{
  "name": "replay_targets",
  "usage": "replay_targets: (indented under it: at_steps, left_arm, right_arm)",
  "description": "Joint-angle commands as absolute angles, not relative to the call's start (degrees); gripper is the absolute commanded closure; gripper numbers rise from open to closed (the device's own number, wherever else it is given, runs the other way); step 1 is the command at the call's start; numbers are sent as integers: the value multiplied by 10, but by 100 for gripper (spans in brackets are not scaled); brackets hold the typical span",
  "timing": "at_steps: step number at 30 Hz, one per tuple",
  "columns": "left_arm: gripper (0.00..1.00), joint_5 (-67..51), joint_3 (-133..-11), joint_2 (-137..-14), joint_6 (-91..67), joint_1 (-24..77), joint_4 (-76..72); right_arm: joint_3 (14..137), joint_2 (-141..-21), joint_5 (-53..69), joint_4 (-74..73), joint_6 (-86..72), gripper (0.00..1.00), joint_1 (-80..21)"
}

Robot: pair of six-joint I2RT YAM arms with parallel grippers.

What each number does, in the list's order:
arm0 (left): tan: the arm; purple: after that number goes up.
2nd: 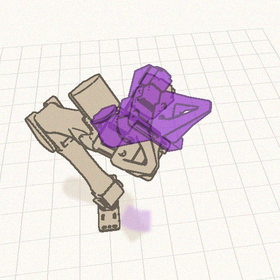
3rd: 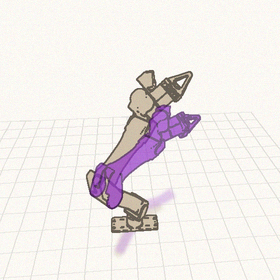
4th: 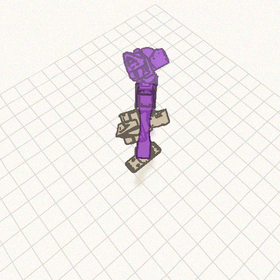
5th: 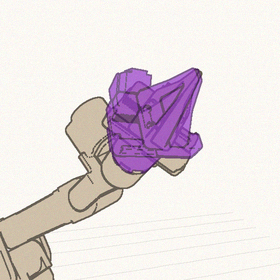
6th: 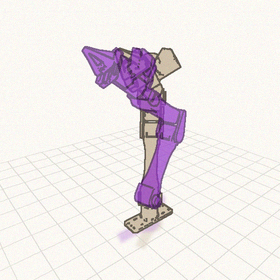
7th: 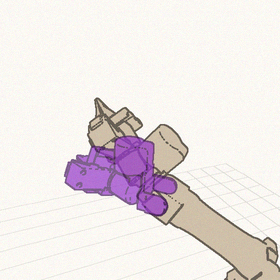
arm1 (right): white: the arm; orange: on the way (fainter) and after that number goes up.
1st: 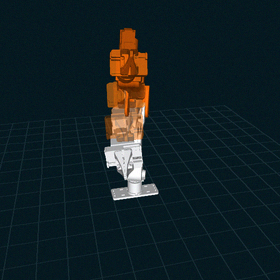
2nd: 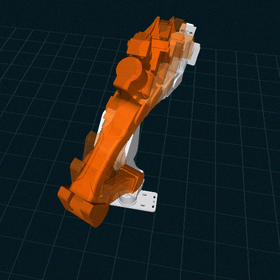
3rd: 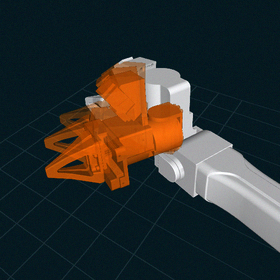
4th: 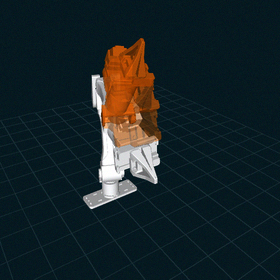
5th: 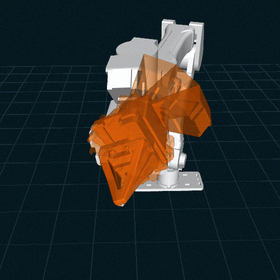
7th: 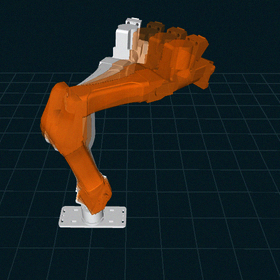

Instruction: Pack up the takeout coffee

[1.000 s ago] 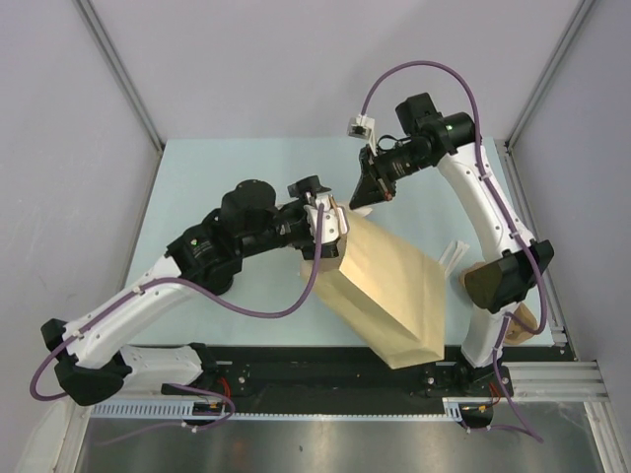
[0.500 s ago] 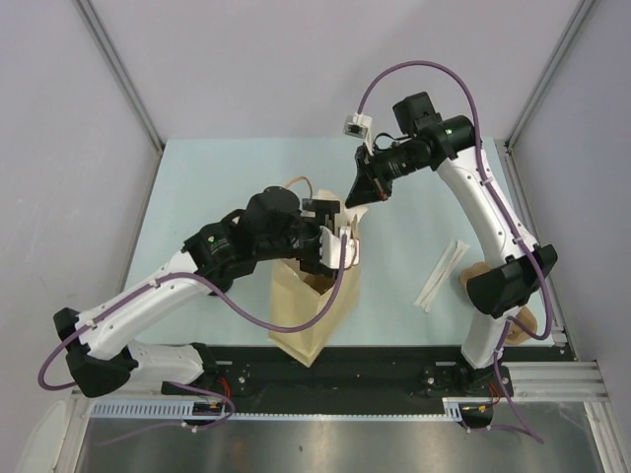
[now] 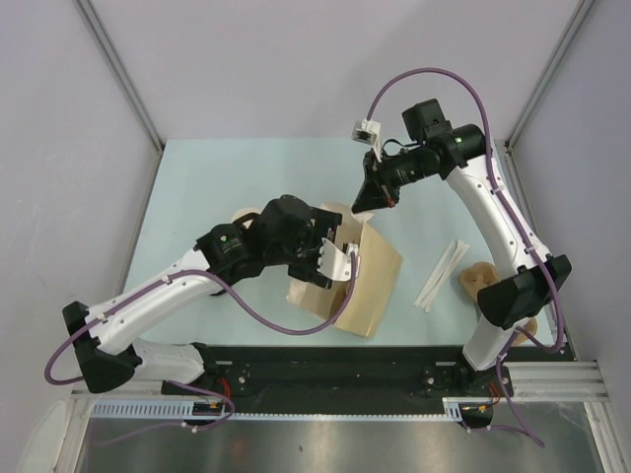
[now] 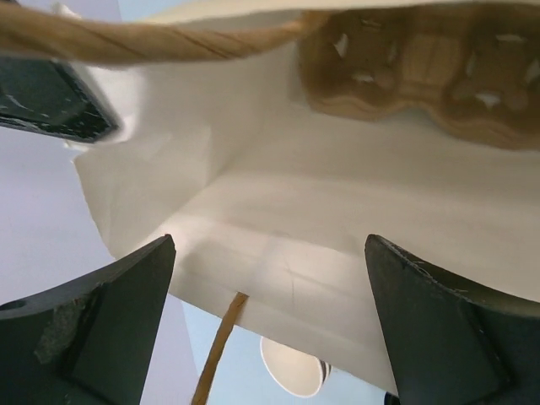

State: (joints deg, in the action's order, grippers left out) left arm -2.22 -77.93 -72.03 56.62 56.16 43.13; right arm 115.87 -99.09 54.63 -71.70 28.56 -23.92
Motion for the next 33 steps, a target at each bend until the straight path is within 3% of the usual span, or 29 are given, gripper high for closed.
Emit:
replay_targets:
  at_steps: [1,24,33]
  left_arm:
    - [1,17,-775,-728,589,571,443]
    - [1,118,-785,-735,617,595,486]
    - [0,101,-816,-708,580,591,442]
  right_arm:
    - [1144,-962,553,-691,294,100,-236]
    - [1079,-915,562,-669,337,100,-211]
    - [1047,-892,565,-642,334,100,-206]
